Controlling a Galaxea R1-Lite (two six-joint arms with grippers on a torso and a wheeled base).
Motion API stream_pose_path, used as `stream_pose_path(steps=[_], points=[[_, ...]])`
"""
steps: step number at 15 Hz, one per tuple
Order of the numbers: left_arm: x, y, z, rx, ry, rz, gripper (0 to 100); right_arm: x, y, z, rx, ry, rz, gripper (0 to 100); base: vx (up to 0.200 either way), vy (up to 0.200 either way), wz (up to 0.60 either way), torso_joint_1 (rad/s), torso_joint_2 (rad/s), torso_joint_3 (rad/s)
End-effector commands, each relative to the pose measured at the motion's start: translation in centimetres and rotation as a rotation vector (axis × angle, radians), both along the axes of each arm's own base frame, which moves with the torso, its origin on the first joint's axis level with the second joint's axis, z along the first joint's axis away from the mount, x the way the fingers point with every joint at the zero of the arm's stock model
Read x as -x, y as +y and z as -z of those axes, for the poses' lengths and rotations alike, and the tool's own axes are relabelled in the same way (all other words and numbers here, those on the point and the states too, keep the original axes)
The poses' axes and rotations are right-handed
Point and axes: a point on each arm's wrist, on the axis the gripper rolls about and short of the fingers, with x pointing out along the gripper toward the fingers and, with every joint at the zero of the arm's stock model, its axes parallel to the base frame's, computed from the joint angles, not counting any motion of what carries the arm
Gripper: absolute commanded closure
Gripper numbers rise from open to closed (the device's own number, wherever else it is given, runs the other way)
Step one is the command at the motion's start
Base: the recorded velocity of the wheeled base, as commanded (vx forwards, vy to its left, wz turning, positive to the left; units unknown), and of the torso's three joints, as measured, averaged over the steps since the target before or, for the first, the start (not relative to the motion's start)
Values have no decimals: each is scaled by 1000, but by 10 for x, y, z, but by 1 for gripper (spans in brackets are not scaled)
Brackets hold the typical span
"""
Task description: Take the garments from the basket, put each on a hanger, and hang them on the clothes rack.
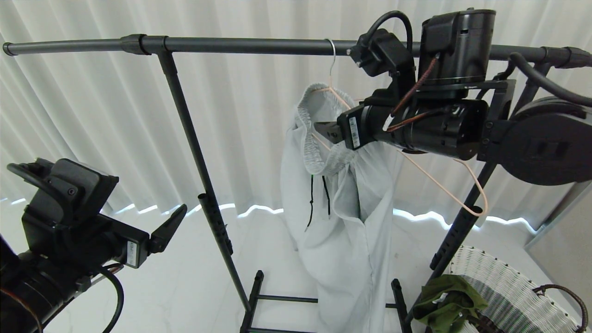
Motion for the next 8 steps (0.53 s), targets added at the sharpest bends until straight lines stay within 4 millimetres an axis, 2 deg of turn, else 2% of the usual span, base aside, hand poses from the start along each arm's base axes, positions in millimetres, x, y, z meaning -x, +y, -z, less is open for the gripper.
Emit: stream_pose_path(steps=[1,5,8], points=[[0,0,0,0,1,-1,0,14,-15,-7,-12,-11,-2,0,0,0,0,0,0,0],[0,0,0,-1,-1,-1,0,22,-42,-12,-11,-14,43,0,0,0,0,0,0,0],[0,0,0,-1,-1,-1,0,45,-73,-17,-17,-21,64,0,0,0,0,0,0,0]])
